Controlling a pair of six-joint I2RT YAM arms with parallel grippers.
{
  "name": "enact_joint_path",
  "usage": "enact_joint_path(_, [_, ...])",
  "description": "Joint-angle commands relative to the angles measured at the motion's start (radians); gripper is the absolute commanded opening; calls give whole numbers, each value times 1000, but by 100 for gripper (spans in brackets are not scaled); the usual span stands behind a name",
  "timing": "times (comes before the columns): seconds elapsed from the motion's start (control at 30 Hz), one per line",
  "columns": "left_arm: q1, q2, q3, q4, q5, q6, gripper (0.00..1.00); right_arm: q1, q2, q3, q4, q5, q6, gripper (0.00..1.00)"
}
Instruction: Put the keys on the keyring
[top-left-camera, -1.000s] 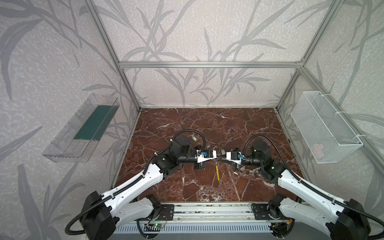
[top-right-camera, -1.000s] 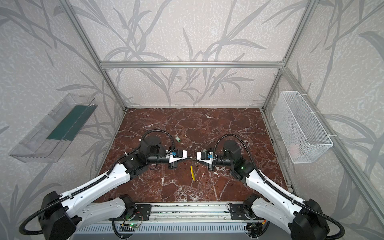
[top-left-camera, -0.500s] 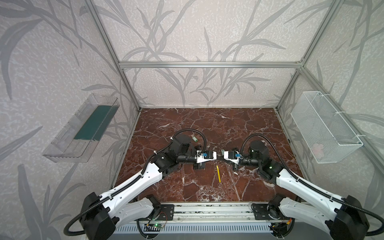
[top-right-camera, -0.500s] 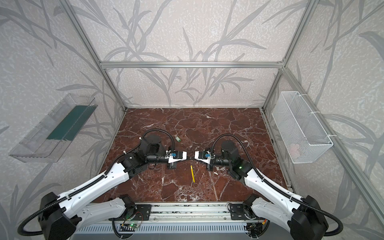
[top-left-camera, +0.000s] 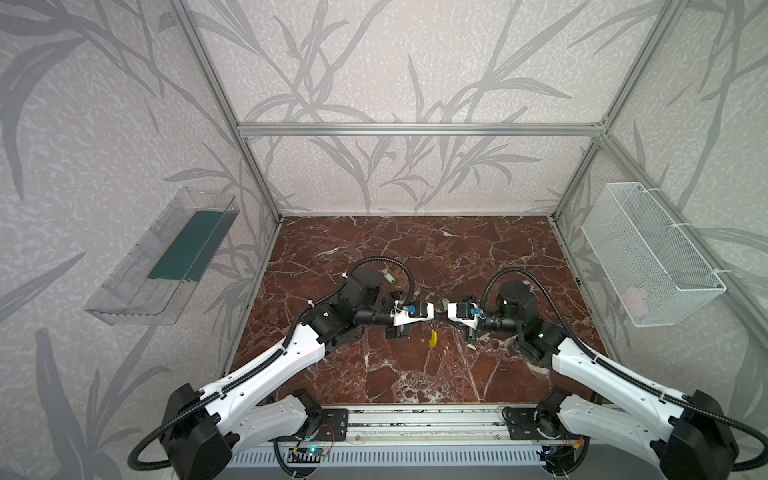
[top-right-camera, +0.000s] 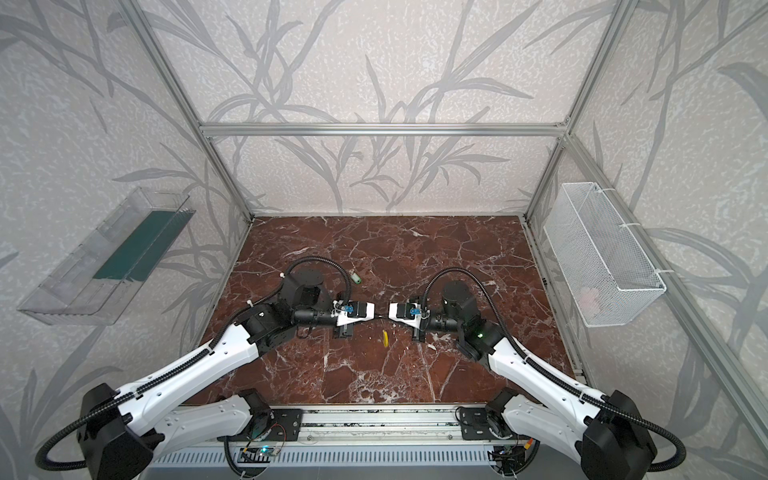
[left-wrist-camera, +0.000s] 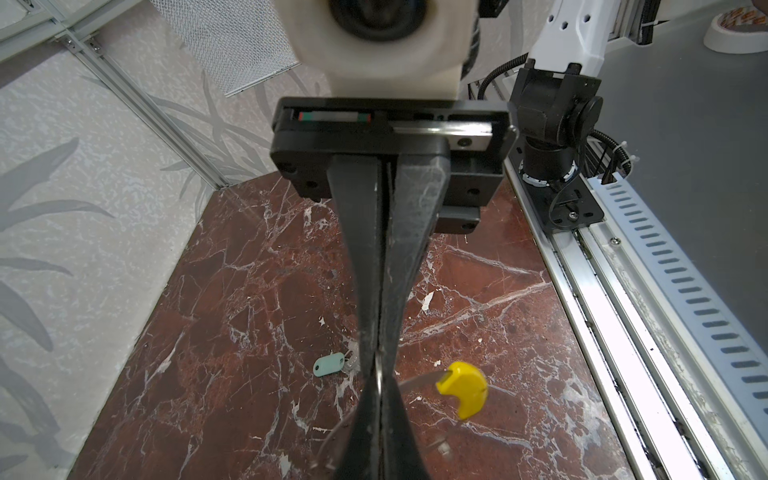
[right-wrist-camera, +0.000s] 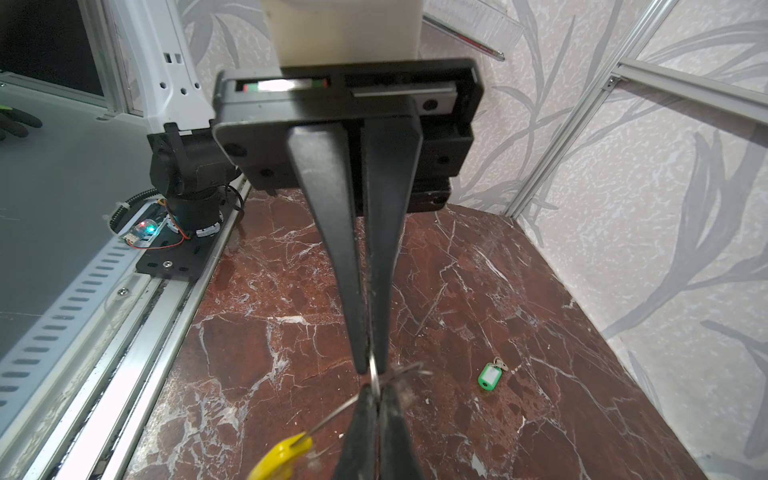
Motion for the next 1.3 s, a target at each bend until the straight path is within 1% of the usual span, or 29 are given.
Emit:
enact_joint_path(0.0, [11, -29, -4, 70, -62, -122, 32, 2, -1, -40, 146, 8, 61, 0])
enact_joint_path(0.07, [20, -63, -66, 156, -87, -160, 37, 0, 12, -74, 262, 12, 130, 0])
enact_joint_path(0.13, [27, -99, -127, 240, -110, -204, 41, -1, 31, -86, 332, 5, 167, 0])
enact_joint_path(0.2, [29, -124, -167, 296, -118, -241, 40, -1, 49, -94, 383, -4, 189, 0])
enact_joint_path(0.27, [29, -143, -204, 353, -115, -282, 38, -1, 58, -96, 410, -3, 200, 0])
enact_joint_path(0.37, [28, -151, -258, 448, -88, -320, 37, -1, 68, -91, 444, 4, 224, 0])
enact_joint_path(0.47, [27, -146, -265, 468, -70, -333, 36, 0, 80, -86, 455, -7, 231, 0])
enact_joint_path(0.7, [27, -135, -273, 505, -77, -328, 34, -1, 85, -80, 455, -23, 232, 0])
enact_joint_path(0.73, [27, -134, -270, 507, -78, -328, 33, 0, 85, -82, 452, -22, 231, 0])
enact_joint_path(0.87, [27, -127, -267, 504, -67, -323, 22, -1, 88, -80, 452, -26, 229, 0])
enact_joint_path(1.0, [27, -111, -255, 505, -49, -321, 13, -1, 98, -77, 452, -35, 226, 0])
enact_joint_path(1.13, [26, -92, -226, 483, -17, -312, 1, -1, 102, -78, 458, -30, 227, 0])
enact_joint_path(1.17, [25, -85, -213, 462, -11, -302, 0, -1, 102, -78, 455, -26, 227, 0])
enact_joint_path(1.2, [25, -79, -197, 426, -10, -290, 0, -1, 103, -77, 448, -17, 226, 3])
enact_joint_path(1.23, [25, -71, -165, 357, -11, -269, 0, -1, 104, -73, 430, -1, 217, 11])
enact_joint_path(1.27, [24, -63, -129, 285, -12, -240, 0, -2, 98, -69, 397, 15, 195, 22])
